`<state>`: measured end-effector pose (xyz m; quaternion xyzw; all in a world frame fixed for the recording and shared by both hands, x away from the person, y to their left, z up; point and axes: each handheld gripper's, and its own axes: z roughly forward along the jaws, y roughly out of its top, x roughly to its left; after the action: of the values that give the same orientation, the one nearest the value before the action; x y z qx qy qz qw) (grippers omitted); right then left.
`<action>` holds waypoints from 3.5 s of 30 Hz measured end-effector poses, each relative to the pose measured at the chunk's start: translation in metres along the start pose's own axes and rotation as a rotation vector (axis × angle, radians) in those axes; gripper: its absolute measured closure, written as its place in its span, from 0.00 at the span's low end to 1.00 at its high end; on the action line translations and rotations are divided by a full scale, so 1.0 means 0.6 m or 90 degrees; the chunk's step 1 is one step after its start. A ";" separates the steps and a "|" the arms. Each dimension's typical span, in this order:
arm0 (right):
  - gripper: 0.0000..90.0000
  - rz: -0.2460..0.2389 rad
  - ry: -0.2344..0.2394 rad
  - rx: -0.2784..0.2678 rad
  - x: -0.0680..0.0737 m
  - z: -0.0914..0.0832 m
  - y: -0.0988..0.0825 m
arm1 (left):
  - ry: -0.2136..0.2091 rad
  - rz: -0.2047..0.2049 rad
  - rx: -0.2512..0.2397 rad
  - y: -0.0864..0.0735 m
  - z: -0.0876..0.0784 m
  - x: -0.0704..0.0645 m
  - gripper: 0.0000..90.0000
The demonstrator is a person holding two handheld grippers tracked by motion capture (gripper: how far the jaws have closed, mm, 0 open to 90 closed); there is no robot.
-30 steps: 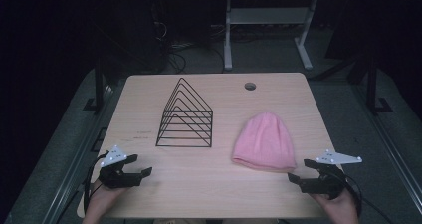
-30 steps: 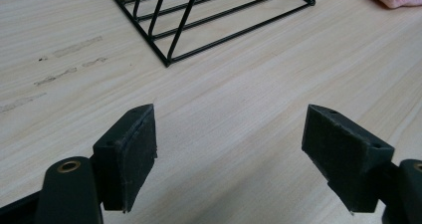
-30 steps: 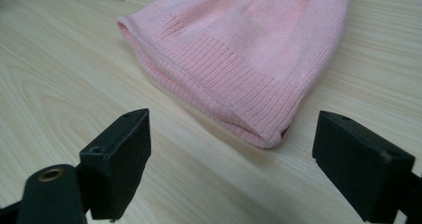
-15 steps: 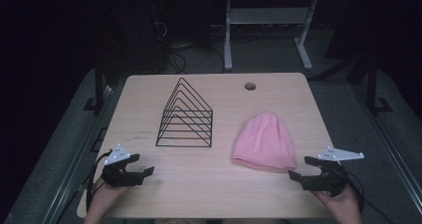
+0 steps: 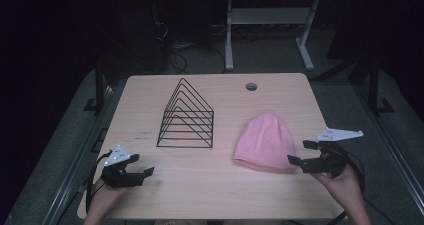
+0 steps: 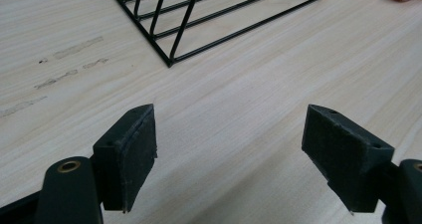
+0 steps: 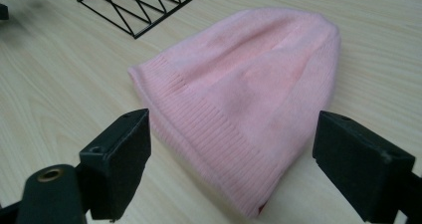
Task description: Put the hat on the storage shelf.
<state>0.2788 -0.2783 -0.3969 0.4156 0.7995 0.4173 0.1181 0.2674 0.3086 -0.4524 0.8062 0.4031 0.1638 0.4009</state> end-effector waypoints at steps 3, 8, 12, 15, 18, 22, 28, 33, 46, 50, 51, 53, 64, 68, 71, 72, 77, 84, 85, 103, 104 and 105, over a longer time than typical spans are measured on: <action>0.17 -0.004 0.004 0.016 -0.007 0.009 0.024 | 0.000 -0.003 -0.007 0.000 0.000 -0.001 0.24; 0.17 0.008 0.022 0.035 -0.022 0.027 0.055 | 0.002 -0.008 -0.010 0.001 -0.001 0.000 0.24; 0.17 0.014 0.023 0.049 -0.037 0.042 0.067 | 0.008 0.000 -0.008 0.001 -0.002 0.002 0.24; 0.20 0.028 0.035 0.054 -0.048 0.055 0.073 | 0.009 -0.002 -0.007 0.001 -0.004 0.004 0.24; 0.20 0.030 0.031 0.072 -0.057 0.069 0.078 | 0.009 -0.008 -0.010 0.001 -0.002 0.006 0.24; 0.20 0.036 0.036 0.088 -0.073 0.092 0.093 | 0.009 -0.009 -0.010 0.001 -0.002 0.009 0.24; 0.20 0.051 0.032 0.091 -0.089 0.116 0.113 | 0.003 -0.019 -0.021 0.001 -0.005 0.008 0.24; 0.20 0.061 0.027 0.112 -0.105 0.140 0.126 | -0.001 -0.022 -0.024 0.001 -0.004 0.009 0.24; 0.24 0.116 0.014 0.144 -0.150 0.193 0.133 | 0.001 -0.025 -0.019 -0.003 -0.008 0.011 0.24; 0.25 0.120 0.010 0.169 -0.156 0.208 0.133 | 0.001 -0.023 -0.019 -0.003 -0.007 0.009 0.24; 0.26 0.125 0.005 0.175 -0.158 0.212 0.133 | 0.000 -0.017 -0.017 -0.002 -0.007 0.009 0.24; 0.28 0.130 0.009 0.178 -0.163 0.217 0.133 | 0.000 -0.015 -0.014 -0.002 -0.005 0.008 0.24; 0.44 0.173 0.027 0.204 -0.175 0.239 0.126 | 0.001 -0.020 -0.011 -0.003 -0.004 0.012 0.24; 0.49 0.178 0.044 0.216 -0.178 0.248 0.122 | 0.000 -0.022 -0.009 -0.004 -0.003 0.013 0.24; 0.52 0.185 0.051 0.214 -0.180 0.253 0.120 | 0.001 -0.021 -0.010 -0.004 -0.004 0.014 0.24; 0.53 0.189 0.054 0.210 -0.181 0.254 0.119 | 0.001 -0.020 -0.010 -0.004 -0.004 0.014 0.24; 0.59 0.190 0.052 0.212 -0.180 0.255 0.119 | 0.003 -0.025 -0.012 -0.005 -0.006 0.017 0.24; 0.69 0.186 0.053 0.211 -0.178 0.254 0.115 | -0.002 -0.024 -0.008 -0.004 -0.003 0.015 0.24; 0.73 0.194 0.056 0.208 -0.179 0.253 0.112 | -0.004 -0.027 -0.009 -0.005 -0.002 0.014 0.24; 0.85 0.185 0.098 0.145 -0.160 0.209 0.126 | -0.004 -0.027 -0.009 -0.004 -0.003 0.013 0.24; 0.85 0.173 0.099 0.136 -0.157 0.203 0.131 | -0.005 -0.028 -0.009 -0.004 -0.002 0.012 0.24; 0.85 0.167 0.101 0.129 -0.153 0.198 0.135 | -0.005 -0.028 -0.011 -0.003 -0.002 0.011 0.24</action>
<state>0.4457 -0.2562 -0.4234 0.4921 0.7831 0.3777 -0.0436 0.2699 0.3151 -0.4537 0.7944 0.4176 0.1551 0.4128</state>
